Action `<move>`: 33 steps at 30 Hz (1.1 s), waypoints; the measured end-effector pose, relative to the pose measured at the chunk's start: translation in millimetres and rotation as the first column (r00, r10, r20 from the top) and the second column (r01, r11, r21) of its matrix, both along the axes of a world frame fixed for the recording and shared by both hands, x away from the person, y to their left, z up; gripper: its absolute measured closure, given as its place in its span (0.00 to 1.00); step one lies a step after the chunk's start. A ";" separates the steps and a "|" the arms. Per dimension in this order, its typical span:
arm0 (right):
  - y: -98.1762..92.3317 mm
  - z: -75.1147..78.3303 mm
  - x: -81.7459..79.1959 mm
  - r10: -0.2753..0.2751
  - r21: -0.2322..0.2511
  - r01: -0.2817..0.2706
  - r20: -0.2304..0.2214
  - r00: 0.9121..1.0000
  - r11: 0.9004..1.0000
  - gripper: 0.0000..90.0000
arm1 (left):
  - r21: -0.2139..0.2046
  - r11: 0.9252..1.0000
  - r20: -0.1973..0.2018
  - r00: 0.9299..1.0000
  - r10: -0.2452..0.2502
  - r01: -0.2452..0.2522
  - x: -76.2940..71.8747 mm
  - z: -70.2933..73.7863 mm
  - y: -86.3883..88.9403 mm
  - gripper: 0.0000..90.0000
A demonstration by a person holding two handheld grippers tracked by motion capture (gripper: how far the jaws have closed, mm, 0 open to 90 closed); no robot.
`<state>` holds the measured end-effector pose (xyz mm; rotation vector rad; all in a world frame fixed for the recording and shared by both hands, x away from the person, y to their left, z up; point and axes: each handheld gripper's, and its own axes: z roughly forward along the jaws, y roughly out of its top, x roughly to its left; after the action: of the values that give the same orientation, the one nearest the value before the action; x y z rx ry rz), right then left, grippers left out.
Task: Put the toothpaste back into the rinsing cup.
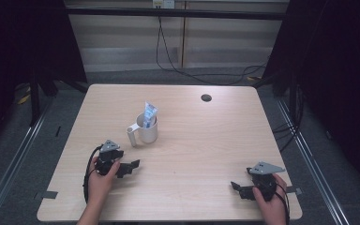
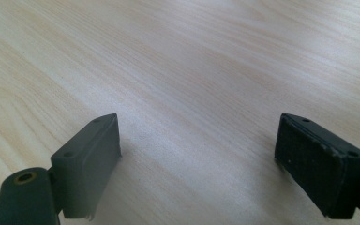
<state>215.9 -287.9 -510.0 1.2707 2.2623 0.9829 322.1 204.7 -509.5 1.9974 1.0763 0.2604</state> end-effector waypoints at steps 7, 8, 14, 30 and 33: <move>0.0 0.0 0.0 0.000 0.000 0.000 0.000 1.000 1.000 0.15 | 0.031 1.000 0.015 1.000 0.003 -0.003 -1.3 0.0 -3.8 0.17; 0.0 0.0 0.0 0.000 0.000 0.000 0.000 1.000 1.000 0.16 | 0.028 1.000 0.014 1.000 0.005 -0.005 -1.3 0.0 -3.7 0.17; 0.0 0.0 0.0 0.000 0.000 0.000 0.000 1.000 1.000 0.15 | 0.059 0.998 0.022 1.000 -0.001 0.000 -2.7 0.2 -6.1 0.17; 0.0 0.0 0.0 0.000 0.000 0.000 0.000 1.000 1.000 0.15 | 0.111 0.994 0.042 0.999 -0.006 0.002 -4.9 0.3 -9.9 0.17; 0.0 0.0 0.0 0.000 0.000 0.000 0.000 1.000 1.000 0.15 | 0.138 0.990 0.050 0.999 -0.014 0.007 -5.7 0.4 -11.8 0.17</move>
<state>215.9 -287.9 -510.0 1.2707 2.2627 0.9833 316.4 192.8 -509.1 2.1065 1.0394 0.3865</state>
